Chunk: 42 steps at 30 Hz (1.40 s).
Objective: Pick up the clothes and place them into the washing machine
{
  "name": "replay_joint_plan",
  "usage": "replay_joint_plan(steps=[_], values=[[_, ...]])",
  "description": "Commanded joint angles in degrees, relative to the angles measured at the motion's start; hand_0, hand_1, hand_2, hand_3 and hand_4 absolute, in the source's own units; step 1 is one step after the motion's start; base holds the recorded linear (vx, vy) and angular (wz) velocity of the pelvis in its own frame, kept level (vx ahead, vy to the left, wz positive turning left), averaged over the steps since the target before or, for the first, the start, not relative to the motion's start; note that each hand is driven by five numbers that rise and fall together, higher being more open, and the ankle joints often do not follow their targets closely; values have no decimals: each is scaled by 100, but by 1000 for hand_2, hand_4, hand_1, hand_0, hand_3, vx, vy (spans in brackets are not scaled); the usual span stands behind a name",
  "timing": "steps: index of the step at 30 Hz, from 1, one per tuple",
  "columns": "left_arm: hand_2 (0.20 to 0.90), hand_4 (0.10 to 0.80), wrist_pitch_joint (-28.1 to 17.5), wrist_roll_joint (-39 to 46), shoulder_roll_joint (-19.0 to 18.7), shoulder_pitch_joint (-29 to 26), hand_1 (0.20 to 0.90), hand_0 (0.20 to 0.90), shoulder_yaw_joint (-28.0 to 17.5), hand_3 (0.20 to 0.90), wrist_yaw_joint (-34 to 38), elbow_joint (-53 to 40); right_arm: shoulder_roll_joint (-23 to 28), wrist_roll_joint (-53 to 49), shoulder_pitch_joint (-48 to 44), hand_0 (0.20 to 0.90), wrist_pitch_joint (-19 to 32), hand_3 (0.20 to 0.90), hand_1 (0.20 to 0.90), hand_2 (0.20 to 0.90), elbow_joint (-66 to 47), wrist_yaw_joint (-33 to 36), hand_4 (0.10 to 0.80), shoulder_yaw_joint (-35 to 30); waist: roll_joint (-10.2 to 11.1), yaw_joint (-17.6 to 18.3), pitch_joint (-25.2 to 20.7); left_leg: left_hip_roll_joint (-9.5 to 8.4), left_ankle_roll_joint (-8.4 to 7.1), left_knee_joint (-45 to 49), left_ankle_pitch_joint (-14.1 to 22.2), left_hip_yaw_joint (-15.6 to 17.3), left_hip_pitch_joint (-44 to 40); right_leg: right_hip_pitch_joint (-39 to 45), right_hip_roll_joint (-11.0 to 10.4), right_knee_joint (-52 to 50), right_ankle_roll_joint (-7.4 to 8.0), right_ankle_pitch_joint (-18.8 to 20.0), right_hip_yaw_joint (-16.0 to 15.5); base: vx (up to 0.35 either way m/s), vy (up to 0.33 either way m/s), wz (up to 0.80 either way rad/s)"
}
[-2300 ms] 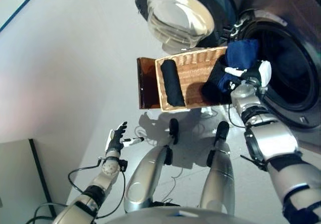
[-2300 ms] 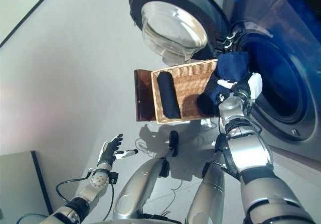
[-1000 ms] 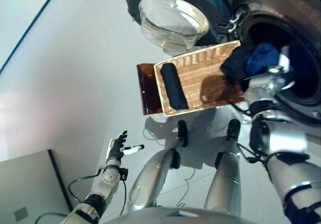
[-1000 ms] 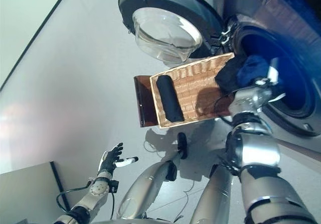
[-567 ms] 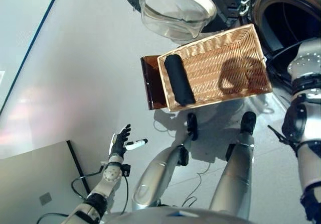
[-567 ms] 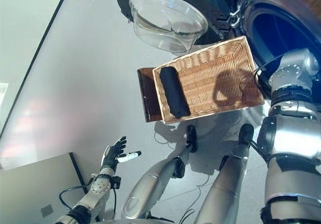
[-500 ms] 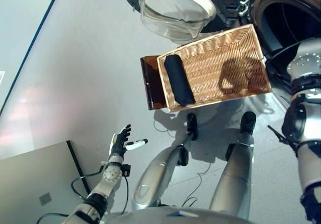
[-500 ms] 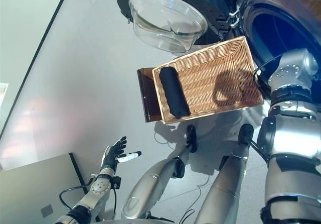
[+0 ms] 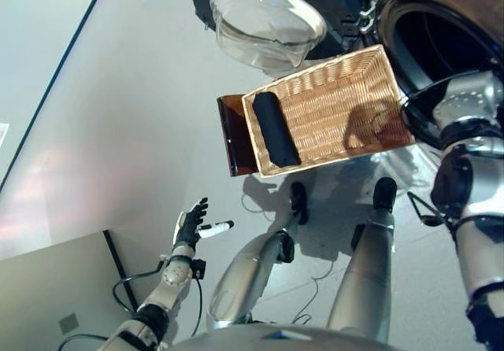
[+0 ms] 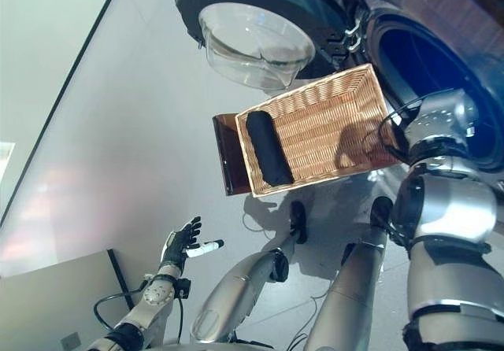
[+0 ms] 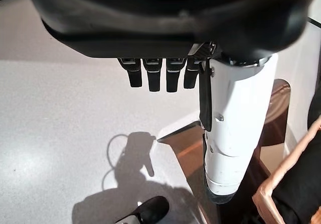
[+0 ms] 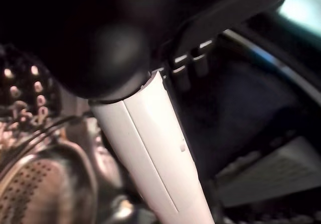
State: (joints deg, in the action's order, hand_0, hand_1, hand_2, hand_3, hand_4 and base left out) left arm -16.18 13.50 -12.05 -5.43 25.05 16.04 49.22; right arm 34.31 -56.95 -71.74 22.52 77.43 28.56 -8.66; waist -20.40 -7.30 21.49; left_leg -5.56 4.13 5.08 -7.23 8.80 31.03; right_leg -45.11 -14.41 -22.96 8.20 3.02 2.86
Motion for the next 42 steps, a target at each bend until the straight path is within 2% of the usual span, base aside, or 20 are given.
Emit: replay_joint_plan(steps=[1,10,22,28,29,31,34,37,38,39,41,42], values=[[900,800,-21,120,-139,92,900,900,-55,900,191,357,-24,-143,302,900,340,900,900,900,-473,-277,800,341,-136,-192,-256,258,-736,763,522,-271,564,165,262,-101,-326,-446,-259,0,0,0],[900,800,-37,98,-126,100,900,900,-36,900,179,350,-882,-852,798,900,600,900,900,900,-814,-738,800,21,-42,-173,-222,264,-720,797,532,-259,587,209,285,-45,-350,-425,-256,-1,4,1],[900,800,-63,107,-200,180,900,900,-27,900,97,305,-821,-1086,831,900,637,900,900,900,-871,-983,800,9,63,-192,-294,254,-721,748,523,-258,490,351,290,54,-344,-381,-246,1,6,0],[900,800,-22,75,-154,162,900,900,-74,900,36,520,-1036,-618,1120,900,373,900,900,900,-792,-945,800,342,284,-147,-390,276,-722,703,526,-267,269,663,332,236,-345,-307,-296,31,-11,-4],[900,800,14,55,-108,131,900,900,-120,900,34,673,-1227,-467,1363,900,281,900,900,900,-828,-967,800,438,401,-103,-433,295,-720,675,540,-272,167,807,359,326,-342,-279,-315,29,-22,-7],[900,800,44,12,-89,135,900,900,-129,900,22,737,-1324,-396,1522,900,225,900,900,900,-860,-969,800,469,458,-66,-443,303,-720,640,543,-283,66,938,376,412,-342,-259,-332,64,-37,-11],[900,800,130,-155,-56,147,900,900,-252,900,-66,975,-1364,210,2063,900,-294,900,900,900,-380,-1023,800,651,751,-43,-600,363,-728,520,563,-339,-342,1471,397,730,-309,-187,-444,108,-66,-12],[900,800,181,-293,-78,142,900,900,-365,900,-103,1124,-1450,454,2494,900,-504,900,900,900,-215,-1073,800,663,932,-21,-740,378,-746,300,529,-404,-685,1899,381,1051,-271,-115,-565,73,-50,3],[900,800,180,-294,-80,142,900,900,-366,900,-102,1124,-1452,454,2495,900,-504,900,900,900,-216,-1076,800,661,931,-17,-740,378,-744,279,489,-407,-680,1902,382,1085,-274,-71,-571,95,-46,5],[900,800,210,-368,-101,177,900,900,-487,900,-113,1227,-1585,594,2856,900,-591,900,900,900,-176,-1142,800,703,1074,-4,-848,390,-760,175,521,-442,-910,2192,386,1263,-244,-78,-643,49,-30,7],[900,800,235,-426,-102,227,900,900,-562,900,-142,1279,-1621,712,3095,900,-670,900,900,900,-105,-1183,800,688,1156,17,-914,397,-760,106,485,-468,-1032,2356,383,1399,-232,-18,-692,104,-42,10],[900,800,284,-535,-58,243,900,900,-714,900,-154,1562,-1742,804,3496,900,-710,900,900,900,-92,-1238,800,675,1299,37,-1029,402,-761,72,514,-495,-1223,2612,384,1558,-211,6,-719,119,-35,8]])
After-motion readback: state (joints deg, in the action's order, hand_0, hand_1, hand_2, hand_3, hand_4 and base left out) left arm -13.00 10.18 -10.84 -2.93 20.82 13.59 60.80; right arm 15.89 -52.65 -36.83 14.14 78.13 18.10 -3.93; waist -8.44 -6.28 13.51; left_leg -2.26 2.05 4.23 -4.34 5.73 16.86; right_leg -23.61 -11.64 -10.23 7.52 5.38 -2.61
